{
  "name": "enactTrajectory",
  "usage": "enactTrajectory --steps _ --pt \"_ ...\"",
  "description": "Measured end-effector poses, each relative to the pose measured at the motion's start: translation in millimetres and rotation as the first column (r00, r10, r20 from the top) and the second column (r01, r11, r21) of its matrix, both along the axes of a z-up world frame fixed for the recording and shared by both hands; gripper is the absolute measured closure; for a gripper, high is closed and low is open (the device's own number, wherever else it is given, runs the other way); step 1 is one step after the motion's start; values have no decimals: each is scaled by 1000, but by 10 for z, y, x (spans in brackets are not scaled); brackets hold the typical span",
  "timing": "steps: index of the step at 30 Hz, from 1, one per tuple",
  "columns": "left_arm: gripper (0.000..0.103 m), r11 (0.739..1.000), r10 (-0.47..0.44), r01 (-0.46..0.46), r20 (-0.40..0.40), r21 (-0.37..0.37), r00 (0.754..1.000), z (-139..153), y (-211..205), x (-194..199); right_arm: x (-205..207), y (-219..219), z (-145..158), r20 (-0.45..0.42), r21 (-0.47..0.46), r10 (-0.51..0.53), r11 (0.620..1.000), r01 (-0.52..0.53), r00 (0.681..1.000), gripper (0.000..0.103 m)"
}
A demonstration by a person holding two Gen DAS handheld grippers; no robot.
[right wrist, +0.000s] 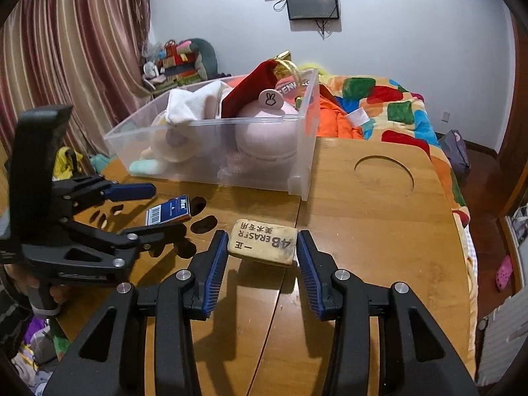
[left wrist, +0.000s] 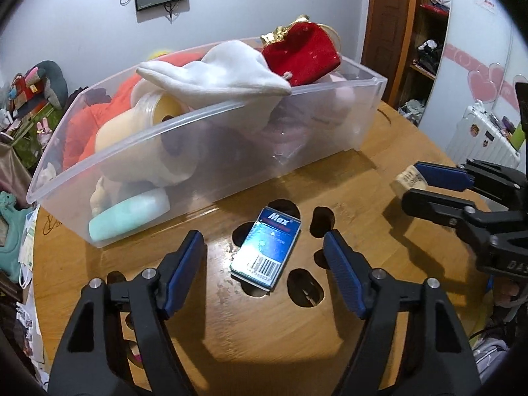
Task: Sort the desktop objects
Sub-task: 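Grasp the beige eraser with the right tool while the left grasps the blue Max box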
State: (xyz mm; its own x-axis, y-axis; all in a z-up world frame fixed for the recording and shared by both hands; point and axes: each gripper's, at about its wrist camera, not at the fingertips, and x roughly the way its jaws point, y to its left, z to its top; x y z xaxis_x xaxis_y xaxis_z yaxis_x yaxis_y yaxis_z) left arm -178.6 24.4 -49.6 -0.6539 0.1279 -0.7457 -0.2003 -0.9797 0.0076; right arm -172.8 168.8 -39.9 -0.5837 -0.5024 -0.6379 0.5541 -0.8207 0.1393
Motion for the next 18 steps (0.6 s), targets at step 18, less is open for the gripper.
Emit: enactTrajectory --steps 18 --pt "60 1000 10 -10 -12 -27 1000 17 96 -31 75 213 -64 61 -130 2 991 6 998 64"
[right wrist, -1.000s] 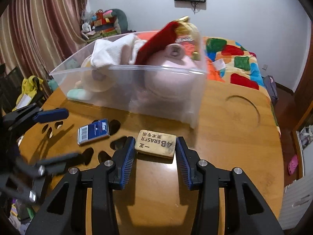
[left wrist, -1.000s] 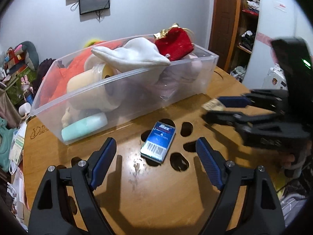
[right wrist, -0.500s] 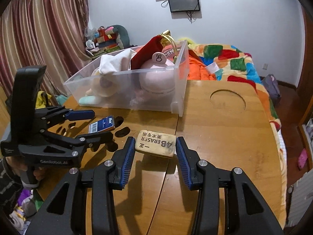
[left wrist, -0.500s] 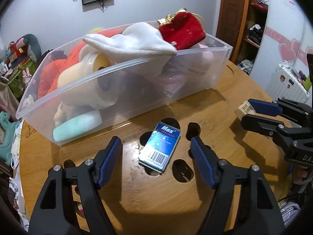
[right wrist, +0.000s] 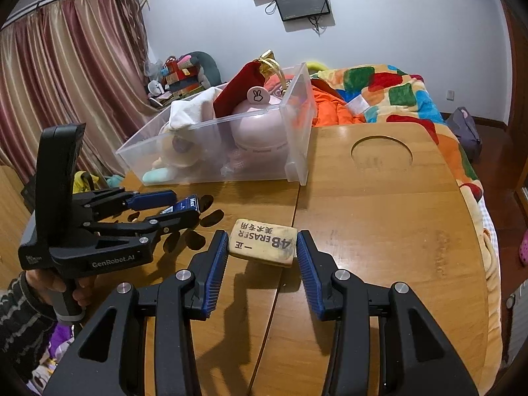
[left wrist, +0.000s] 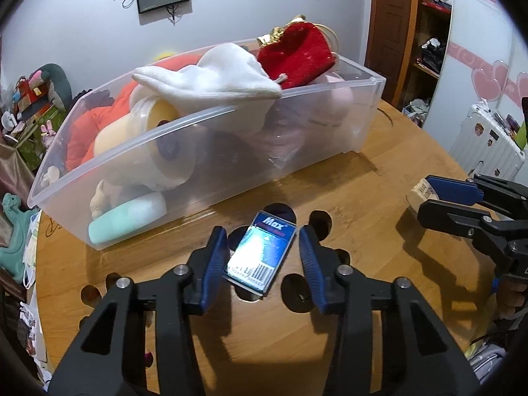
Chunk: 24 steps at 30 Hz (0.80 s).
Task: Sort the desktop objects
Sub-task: 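Grasp the beige eraser with the right tool while the left grasps the blue Max box, then lower the eraser and Max box into the clear box and open both tools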
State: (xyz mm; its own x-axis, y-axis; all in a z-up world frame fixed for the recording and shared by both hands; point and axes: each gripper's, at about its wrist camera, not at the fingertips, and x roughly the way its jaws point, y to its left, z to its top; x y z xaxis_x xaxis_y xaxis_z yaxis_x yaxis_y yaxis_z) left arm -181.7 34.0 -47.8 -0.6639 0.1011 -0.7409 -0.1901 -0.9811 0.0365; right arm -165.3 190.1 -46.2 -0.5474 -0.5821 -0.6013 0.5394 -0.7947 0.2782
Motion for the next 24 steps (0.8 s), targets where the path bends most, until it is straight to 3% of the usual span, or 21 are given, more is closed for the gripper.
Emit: enactTrajectory --steps 4,11,24 --pt "77 1000 -28 29 -2 7 1000 5 15 17 38 19 11 -2 -10 0 1000 -1 1000 64" --pt "77 998 -10 11 -7 58 1000 19 -97 47 75 11 30 -9 -6 -2 1000 2 1000 64" --pt "77 993 66 -50 -139 111 988 195 -303 456 79 -104 137 -27 24 0 1000 0 1000 64"
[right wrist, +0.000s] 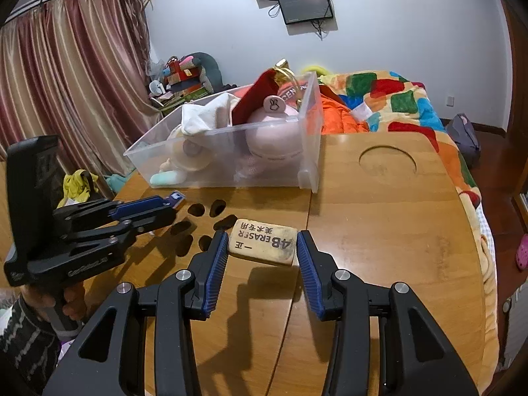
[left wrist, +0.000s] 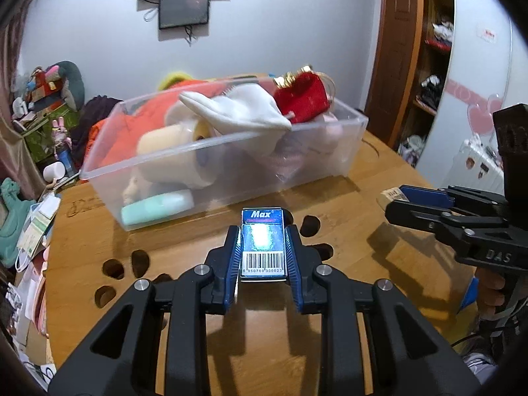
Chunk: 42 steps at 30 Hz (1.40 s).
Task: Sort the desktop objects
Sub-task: 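Lower the eraser and Max box into the clear box and open both tools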
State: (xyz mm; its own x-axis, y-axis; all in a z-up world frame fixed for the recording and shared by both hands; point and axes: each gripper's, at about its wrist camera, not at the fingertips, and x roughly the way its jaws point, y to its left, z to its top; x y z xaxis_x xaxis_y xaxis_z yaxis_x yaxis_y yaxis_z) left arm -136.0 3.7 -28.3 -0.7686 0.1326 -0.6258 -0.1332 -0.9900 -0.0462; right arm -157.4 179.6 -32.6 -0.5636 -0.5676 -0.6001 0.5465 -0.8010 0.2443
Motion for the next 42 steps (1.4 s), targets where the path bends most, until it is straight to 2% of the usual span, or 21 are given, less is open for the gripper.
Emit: enactTrajectory --steps 6,13,22,30,42 --pt "77 999 45 -43 -42 30 998 84 -99 71 -62 -110 130 -17 16 12 1000 -11 1000 64" --pt "77 990 108 -96 -107 106 988 261 -349 103 -187 -267 285 -49 34 32 999 -30 998 64" --pt "77 986 140 -122 -164 115 977 507 -569 -38 -414 -478 461 -73 31 44 999 -42 996 64" --pt "77 980 173 -156 -147 120 974 448 -743 -259 -643 -723 561 -110 48 70 997 -65 991 64" --pt "77 974 198 -186 -95 128 976 289 -861 -410 -813 -848 461 -100 56 93 995 -87 991 64"
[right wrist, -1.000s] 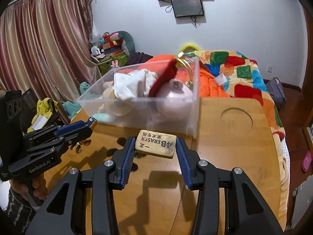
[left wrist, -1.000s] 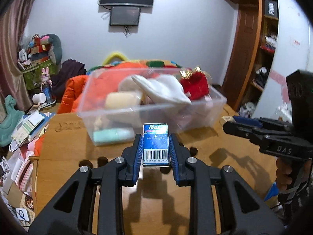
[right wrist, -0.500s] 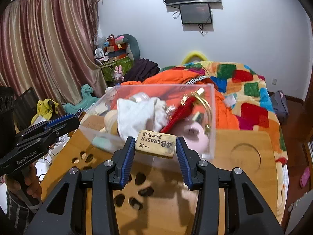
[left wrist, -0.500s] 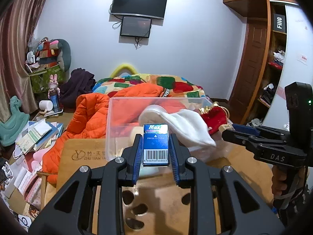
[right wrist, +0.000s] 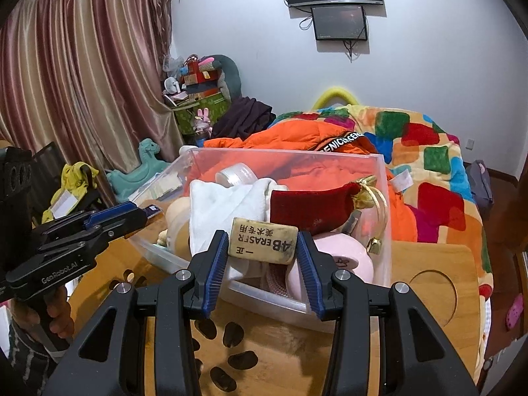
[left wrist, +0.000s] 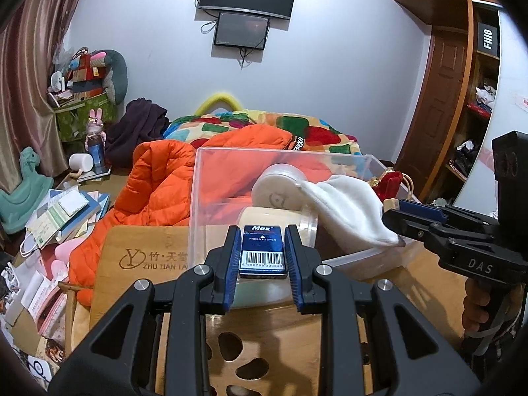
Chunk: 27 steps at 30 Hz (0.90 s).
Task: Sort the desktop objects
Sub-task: 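Lower the eraser and Max box into the clear box and open both tools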
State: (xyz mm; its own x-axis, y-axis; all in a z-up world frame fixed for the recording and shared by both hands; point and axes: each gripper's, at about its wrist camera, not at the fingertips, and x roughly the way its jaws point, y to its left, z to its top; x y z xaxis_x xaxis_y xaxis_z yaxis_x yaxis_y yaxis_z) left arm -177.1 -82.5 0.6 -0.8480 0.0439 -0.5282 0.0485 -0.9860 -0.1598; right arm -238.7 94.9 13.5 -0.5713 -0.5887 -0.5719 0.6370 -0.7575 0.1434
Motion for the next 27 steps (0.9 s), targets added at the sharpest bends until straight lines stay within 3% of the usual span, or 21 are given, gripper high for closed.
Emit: enactTrajectory --steps 13,19,27 --pt "77 999 32 -32 11 20 999 -21 -61 -46 50 -90 -3 -45 43 -20 999 21 999 64" --pt "74 1000 17 -17 -16 3 1000 71 10 22 55 5 23 -10 -2 -31 1000 31 999 54" --pt "71 1000 6 -5 -37 8 999 150 67 106 175 128 127 -27 -29 -49 998 48 998 54"
